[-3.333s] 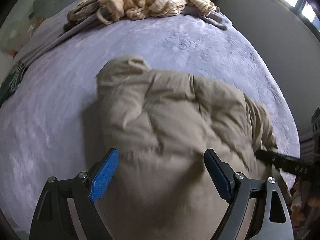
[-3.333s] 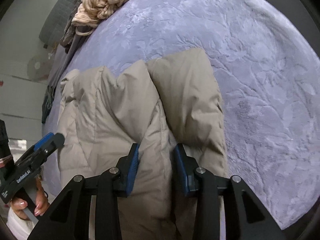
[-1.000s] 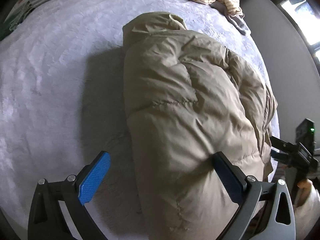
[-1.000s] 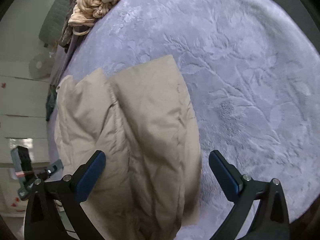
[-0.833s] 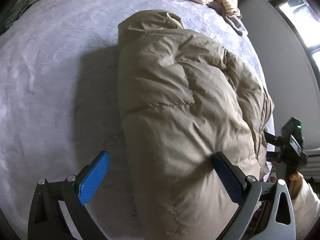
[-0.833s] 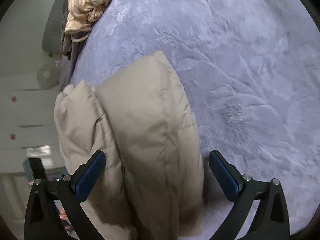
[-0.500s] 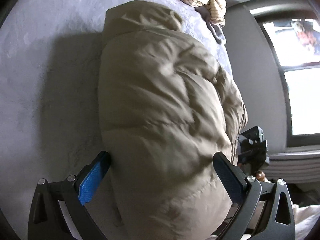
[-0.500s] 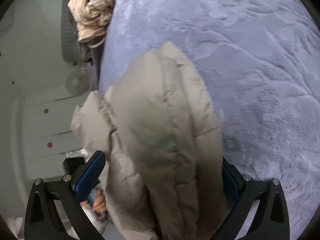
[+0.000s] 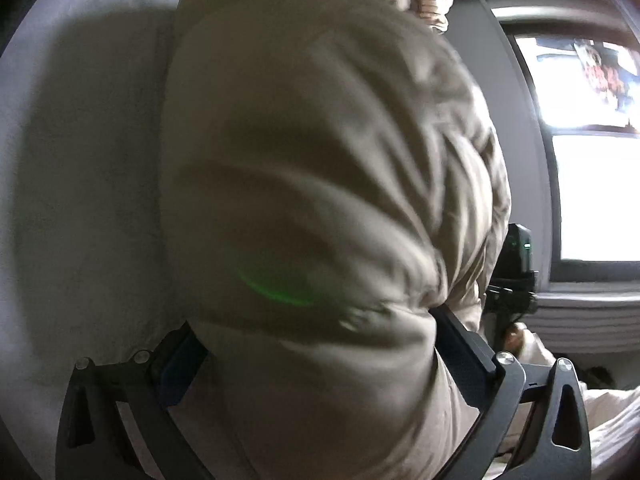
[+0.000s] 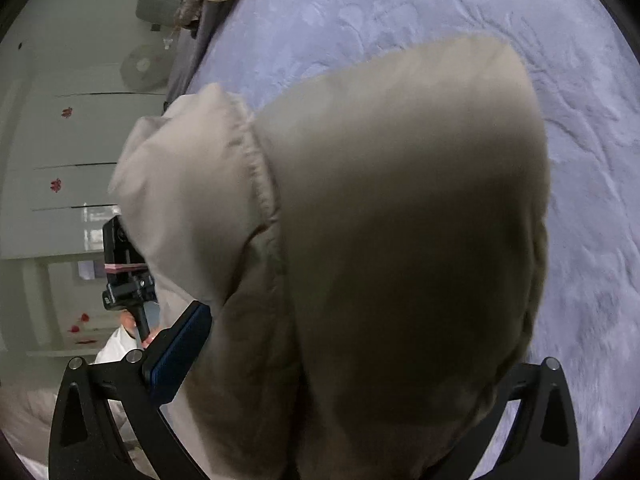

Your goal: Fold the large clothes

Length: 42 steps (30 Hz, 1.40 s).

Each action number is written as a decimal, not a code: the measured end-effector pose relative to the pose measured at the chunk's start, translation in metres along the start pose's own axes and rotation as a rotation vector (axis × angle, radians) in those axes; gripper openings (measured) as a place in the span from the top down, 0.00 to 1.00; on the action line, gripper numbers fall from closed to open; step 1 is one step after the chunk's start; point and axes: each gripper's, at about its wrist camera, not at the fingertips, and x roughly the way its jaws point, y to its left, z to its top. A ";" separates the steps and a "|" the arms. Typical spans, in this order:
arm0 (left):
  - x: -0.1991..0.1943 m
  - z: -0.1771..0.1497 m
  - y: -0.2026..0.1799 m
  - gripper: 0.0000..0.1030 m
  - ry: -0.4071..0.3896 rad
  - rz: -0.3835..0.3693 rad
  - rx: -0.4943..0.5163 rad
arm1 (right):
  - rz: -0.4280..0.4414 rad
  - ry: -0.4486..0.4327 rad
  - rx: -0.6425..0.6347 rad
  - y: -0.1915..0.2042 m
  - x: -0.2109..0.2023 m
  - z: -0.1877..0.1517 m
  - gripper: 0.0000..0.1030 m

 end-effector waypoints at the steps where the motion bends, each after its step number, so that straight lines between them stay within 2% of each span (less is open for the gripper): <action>1: 0.004 0.001 0.001 0.00 0.005 -0.007 -0.014 | 0.014 0.005 0.015 -0.004 0.003 0.003 0.00; 4: 0.011 0.002 -0.013 0.00 -0.008 0.045 0.000 | 0.042 0.005 0.053 -0.011 0.007 0.009 0.00; 13: 0.011 -0.004 -0.063 0.00 -0.084 0.324 0.078 | 0.021 -0.019 0.122 -0.014 0.004 0.005 0.02; 15: 0.005 -0.013 -0.074 0.04 -0.108 0.373 0.098 | 0.002 -0.021 0.121 -0.012 0.002 0.004 0.11; 17: 0.005 -0.016 -0.085 0.09 -0.128 0.405 0.115 | 0.017 -0.032 0.120 -0.010 -0.004 0.002 0.36; 20: 0.004 -0.020 -0.100 0.17 -0.150 0.444 0.144 | 0.054 -0.051 0.117 -0.005 -0.012 0.000 0.57; 25: 0.002 -0.036 -0.121 0.24 -0.174 0.469 0.169 | 0.075 -0.072 0.105 0.010 -0.017 0.003 0.64; 28: -0.023 -0.021 -0.116 0.24 -0.188 0.459 0.177 | 0.091 -0.085 0.094 0.023 -0.018 0.003 0.65; 36: -0.072 -0.009 -0.108 0.24 -0.216 0.438 0.265 | 0.093 -0.154 0.074 0.063 -0.009 0.004 0.65; 42: -0.119 0.023 -0.096 0.24 -0.265 0.402 0.316 | 0.105 -0.198 0.024 0.112 0.004 0.017 0.65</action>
